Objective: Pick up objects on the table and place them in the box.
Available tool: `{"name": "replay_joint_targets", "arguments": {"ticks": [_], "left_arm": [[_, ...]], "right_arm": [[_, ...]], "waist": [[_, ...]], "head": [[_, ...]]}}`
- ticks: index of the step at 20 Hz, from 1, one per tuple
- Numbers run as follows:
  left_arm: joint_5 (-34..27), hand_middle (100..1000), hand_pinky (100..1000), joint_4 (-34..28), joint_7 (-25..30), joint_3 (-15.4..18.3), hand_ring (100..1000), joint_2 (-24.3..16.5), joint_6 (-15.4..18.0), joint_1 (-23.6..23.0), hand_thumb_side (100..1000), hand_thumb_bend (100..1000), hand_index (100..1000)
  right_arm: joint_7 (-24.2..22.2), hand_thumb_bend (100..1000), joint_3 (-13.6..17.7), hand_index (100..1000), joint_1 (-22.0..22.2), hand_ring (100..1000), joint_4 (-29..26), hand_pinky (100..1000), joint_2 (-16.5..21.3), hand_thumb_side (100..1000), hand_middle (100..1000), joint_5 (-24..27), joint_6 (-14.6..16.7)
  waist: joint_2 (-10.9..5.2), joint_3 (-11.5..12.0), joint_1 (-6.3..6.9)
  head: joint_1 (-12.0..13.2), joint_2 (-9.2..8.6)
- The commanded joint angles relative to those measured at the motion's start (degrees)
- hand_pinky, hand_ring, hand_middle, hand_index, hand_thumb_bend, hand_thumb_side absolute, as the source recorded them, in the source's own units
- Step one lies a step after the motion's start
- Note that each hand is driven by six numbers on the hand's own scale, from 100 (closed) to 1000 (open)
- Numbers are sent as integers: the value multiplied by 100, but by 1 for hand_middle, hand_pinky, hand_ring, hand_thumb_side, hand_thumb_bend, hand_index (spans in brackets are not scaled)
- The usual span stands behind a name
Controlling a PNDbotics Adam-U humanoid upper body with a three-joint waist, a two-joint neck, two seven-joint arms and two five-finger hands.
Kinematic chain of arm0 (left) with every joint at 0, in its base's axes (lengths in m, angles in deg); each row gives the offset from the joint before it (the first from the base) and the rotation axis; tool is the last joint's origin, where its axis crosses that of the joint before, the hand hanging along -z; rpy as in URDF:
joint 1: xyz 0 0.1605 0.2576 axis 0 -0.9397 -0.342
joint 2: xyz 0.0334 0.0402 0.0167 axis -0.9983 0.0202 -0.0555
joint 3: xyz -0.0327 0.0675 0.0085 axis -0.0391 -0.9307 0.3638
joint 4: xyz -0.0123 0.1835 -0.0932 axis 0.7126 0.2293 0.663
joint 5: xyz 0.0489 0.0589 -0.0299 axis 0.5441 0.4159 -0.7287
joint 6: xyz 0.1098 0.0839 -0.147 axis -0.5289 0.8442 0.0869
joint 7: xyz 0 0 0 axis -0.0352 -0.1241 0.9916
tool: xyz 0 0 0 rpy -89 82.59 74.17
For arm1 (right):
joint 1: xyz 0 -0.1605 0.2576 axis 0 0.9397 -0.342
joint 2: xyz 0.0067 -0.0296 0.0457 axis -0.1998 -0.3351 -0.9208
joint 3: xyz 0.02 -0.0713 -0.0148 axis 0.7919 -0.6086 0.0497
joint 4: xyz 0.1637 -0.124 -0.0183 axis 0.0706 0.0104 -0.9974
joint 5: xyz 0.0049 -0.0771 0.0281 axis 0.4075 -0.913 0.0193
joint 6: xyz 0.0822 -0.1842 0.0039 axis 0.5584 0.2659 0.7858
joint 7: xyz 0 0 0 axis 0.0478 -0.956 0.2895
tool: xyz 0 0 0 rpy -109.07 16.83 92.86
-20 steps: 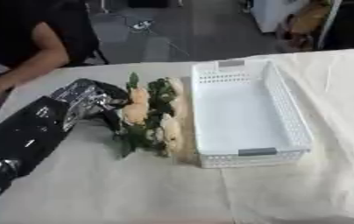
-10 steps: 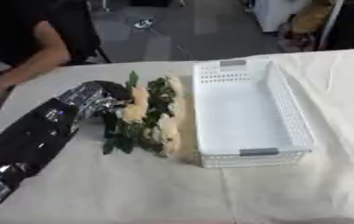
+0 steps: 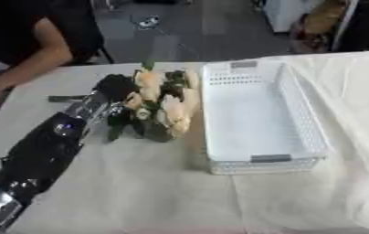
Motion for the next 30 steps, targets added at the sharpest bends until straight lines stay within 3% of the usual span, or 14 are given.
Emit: {"name": "replay_joint_targets", "arguments": {"ticks": [1,5,9,13,14,15,16,19,22,26,30], "left_arm": [[-882,100,100,-38,-429,288,100,-50,-373,-62,449,100,195],[-2352,100,100,-35,-482,454,100,-84,-678,-280,424,100,179],[-4019,100,100,-249,-479,596,100,-390,-859,-449,434,100,174],[-5410,100,100,-576,-975,982,100,-711,-1010,-525,481,100,175],[-5664,100,100,-632,-1141,1049,100,-767,-1019,-534,878,100,176],[-5866,100,100,-682,-1336,1142,100,-826,-1023,-522,505,100,176],[-6030,100,100,-727,-1508,1212,100,-868,-1023,-511,520,100,176],[-6377,100,100,-930,-2008,1428,100,-924,-959,-391,556,100,176],[-6309,100,100,-1271,-2323,1491,100,-972,-874,-206,602,100,177],[-5784,100,100,-1854,-2514,1509,100,-1050,-877,252,665,100,177],[-5080,100,100,-2376,-2330,1364,100,-1120,-904,796,672,100,177]], "right_arm": [[21,100,57,986,-105,786,-90,724,46,421,843,3,1],[36,100,68,986,-104,786,-90,724,45,421,843,-2,-3],[46,100,78,986,-94,786,-90,723,53,422,843,-12,-10],[61,100,92,986,-72,786,-90,724,64,421,843,-23,-14],[64,100,92,986,-69,786,-90,724,65,422,843,-25,-14],[67,100,94,986,-64,786,-90,724,68,421,843,-26,-15],[69,100,95,986,-59,786,-90,724,69,421,843,-27,-15],[69,100,94,987,-42,786,-90,724,72,421,843,-30,-17],[63,100,90,987,-30,786,-90,723,74,420,843,-30,-18],[52,100,81,987,-16,786,-90,724,78,420,843,-30,-17],[39,100,71,987,-5,786,-90,724,84,420,843,-32,-18]], "waist": [[-32,18,-27],[-32,18,-30],[-39,24,-22],[-54,41,-21],[-57,41,-21],[-63,44,-22],[-66,46,-22],[-77,57,-27],[-82,62,-30],[-100,65,-29],[-118,63,-18]], "head": [[4,-8],[-28,-8],[-64,-8],[-105,-8],[-107,-8],[-114,-8],[-117,-8],[-125,-8],[-128,-8],[-124,-8],[-103,-8]]}}
